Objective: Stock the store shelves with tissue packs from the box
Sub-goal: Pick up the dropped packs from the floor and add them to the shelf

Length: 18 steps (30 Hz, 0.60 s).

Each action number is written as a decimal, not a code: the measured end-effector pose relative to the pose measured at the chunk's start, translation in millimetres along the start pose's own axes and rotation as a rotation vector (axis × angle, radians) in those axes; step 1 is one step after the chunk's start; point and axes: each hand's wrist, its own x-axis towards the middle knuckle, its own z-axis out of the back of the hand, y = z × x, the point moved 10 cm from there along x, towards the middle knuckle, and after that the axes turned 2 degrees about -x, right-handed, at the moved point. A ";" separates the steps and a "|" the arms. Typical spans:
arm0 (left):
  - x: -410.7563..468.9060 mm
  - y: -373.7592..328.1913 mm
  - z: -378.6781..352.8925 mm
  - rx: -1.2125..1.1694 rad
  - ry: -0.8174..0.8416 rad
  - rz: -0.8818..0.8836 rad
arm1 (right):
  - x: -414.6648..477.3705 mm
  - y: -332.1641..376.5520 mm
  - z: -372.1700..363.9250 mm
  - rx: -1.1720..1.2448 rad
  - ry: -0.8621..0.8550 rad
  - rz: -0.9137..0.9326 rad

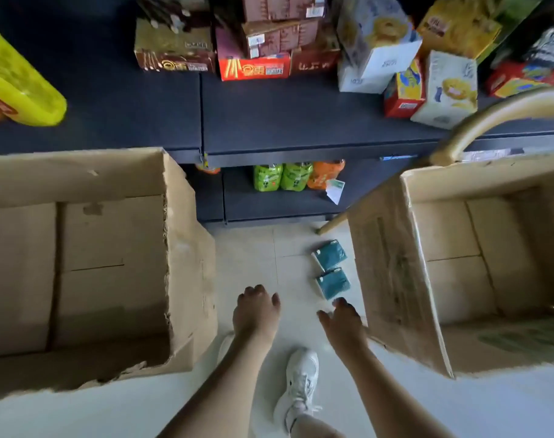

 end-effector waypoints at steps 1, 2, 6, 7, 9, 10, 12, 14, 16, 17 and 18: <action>14.9 3.6 -15.0 -0.003 0.000 0.002 | 14.6 -8.8 -19.7 0.054 0.008 -0.018; 29.9 7.7 -30.9 -0.015 0.003 0.006 | 28.6 -16.7 -39.0 0.108 0.020 -0.037; 88.9 18.1 -87.0 -0.072 -0.005 0.033 | 81.1 -46.7 -102.0 0.240 0.020 -0.135; 105.1 17.4 -102.4 -0.077 0.000 0.032 | 95.4 -54.1 -115.5 0.260 0.012 -0.154; 137.0 14.4 -130.7 -0.087 0.015 0.033 | 125.6 -68.1 -139.1 0.306 -0.010 -0.191; 153.0 11.8 -144.5 -0.102 0.024 0.032 | 142.0 -74.7 -148.8 0.331 -0.022 -0.204; 182.2 3.2 -170.8 -0.134 0.038 0.019 | 172.5 -89.6 -166.2 0.383 -0.047 -0.242; 210.9 -9.7 -188.3 -0.151 0.036 -0.016 | 201.0 -104.6 -180.4 0.435 -0.076 -0.289; 242.5 -28.2 -195.9 -0.160 0.023 -0.079 | 232.5 -116.6 -196.7 0.484 -0.094 -0.336; 257.4 -39.2 -196.4 -0.167 0.006 -0.119 | 250.7 -122.8 -203.3 0.527 -0.113 -0.362; 270.0 -50.1 -196.8 -0.166 -0.011 -0.162 | 267.5 -127.3 -211.5 0.588 -0.130 -0.381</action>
